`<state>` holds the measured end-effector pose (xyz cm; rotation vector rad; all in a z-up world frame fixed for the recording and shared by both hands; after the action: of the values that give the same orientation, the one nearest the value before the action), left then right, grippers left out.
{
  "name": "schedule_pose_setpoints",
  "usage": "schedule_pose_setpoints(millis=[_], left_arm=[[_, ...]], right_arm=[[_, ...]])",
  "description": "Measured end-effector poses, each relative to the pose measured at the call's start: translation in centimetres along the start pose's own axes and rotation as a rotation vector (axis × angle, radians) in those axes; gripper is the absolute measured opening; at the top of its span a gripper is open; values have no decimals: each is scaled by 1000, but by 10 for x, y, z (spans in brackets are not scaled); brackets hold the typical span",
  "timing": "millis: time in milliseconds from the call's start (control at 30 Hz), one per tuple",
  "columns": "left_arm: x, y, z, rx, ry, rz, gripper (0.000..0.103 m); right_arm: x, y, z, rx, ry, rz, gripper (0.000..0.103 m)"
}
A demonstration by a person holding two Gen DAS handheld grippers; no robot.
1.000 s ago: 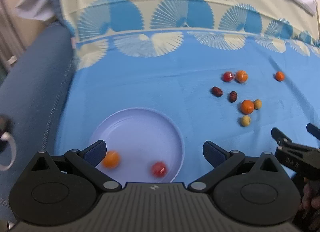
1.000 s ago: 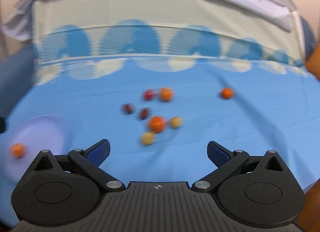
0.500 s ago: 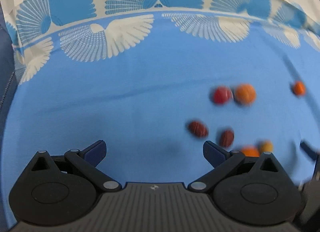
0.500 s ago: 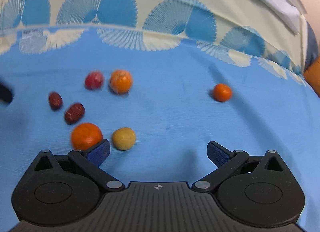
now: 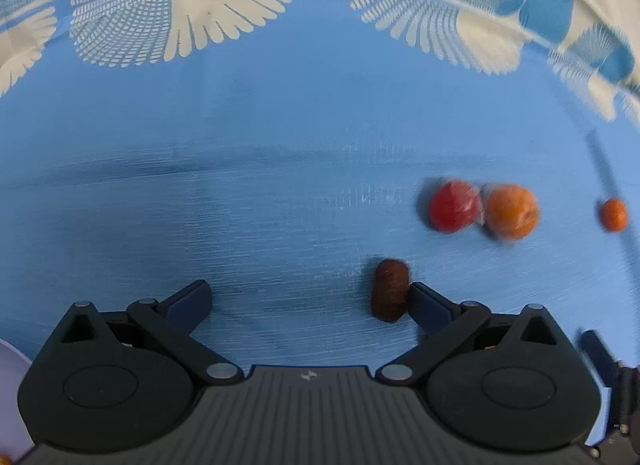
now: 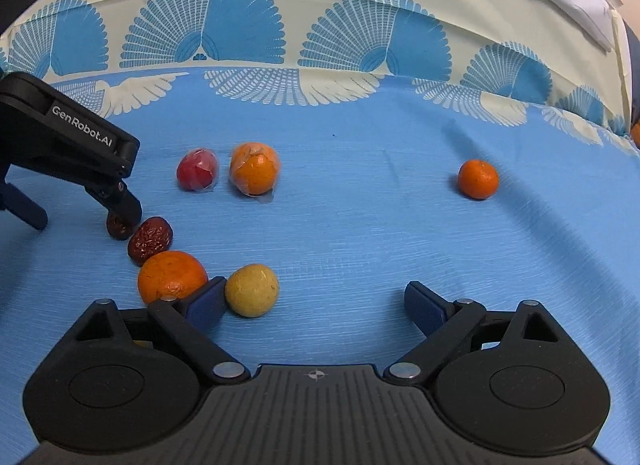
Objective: Organize fruits
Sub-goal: 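Grasp the dark red date with the left tool while the right tool grasps the yellow fruit, then carry the date and yellow fruit to the plate and open both tools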
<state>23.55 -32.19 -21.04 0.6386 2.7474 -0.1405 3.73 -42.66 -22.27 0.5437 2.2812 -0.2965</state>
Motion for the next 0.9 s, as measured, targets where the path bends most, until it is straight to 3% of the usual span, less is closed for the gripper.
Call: schedule_pose_setpoints(millis=[67, 167, 200, 233, 267, 300, 433, 533, 667, 767, 900], left_arm=[[2, -10, -2, -42, -13, 11, 103], [2, -8, -4, -29, -7, 1, 98], [1, -7, -7, -30, -10, -2, 88], [0, -6, -12, -28, -29, 6, 65], [1, -7, -17, -24, -48, 25, 44], [-1, -8, -23, -14, -64, 63, 19], [2, 0, -41, 6, -79, 76, 20], [15, 12, -68, -11, -110, 85, 20], [42, 34, -119, -38, -141, 92, 20], [71, 55, -162, -54, -165, 93, 20], [118, 83, -210, -78, -172, 73, 20]], right_arm=[[1, 1, 1, 8, -6, 1, 95], [1, 2, 1, 6, -13, -3, 90], [1, 2, 0, -9, -14, -3, 86], [1, 3, -2, -26, -17, -6, 70], [0, 5, -4, -55, -27, -21, 35], [0, 8, -7, -77, -36, -38, 30], [-3, 10, -13, -81, -54, -52, 29], [-9, -9, -21, 43, -124, 2, 29], [-10, -40, -30, 151, -85, 125, 29], [-14, -45, -65, 157, -123, 167, 29], [-9, -40, -138, 62, -161, 224, 29]])
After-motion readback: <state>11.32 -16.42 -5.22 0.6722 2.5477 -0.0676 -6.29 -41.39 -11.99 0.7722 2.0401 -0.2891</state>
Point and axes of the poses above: each gripper's, at about its wrist camera, not at the fingertips, and z roughly the way its jaws point, y to its left, x to its underside, the point moved 2 cm from there along z, roughly the way its jaws point, and after that the axes turned 3 degrees about y, right-handed, at the moved point
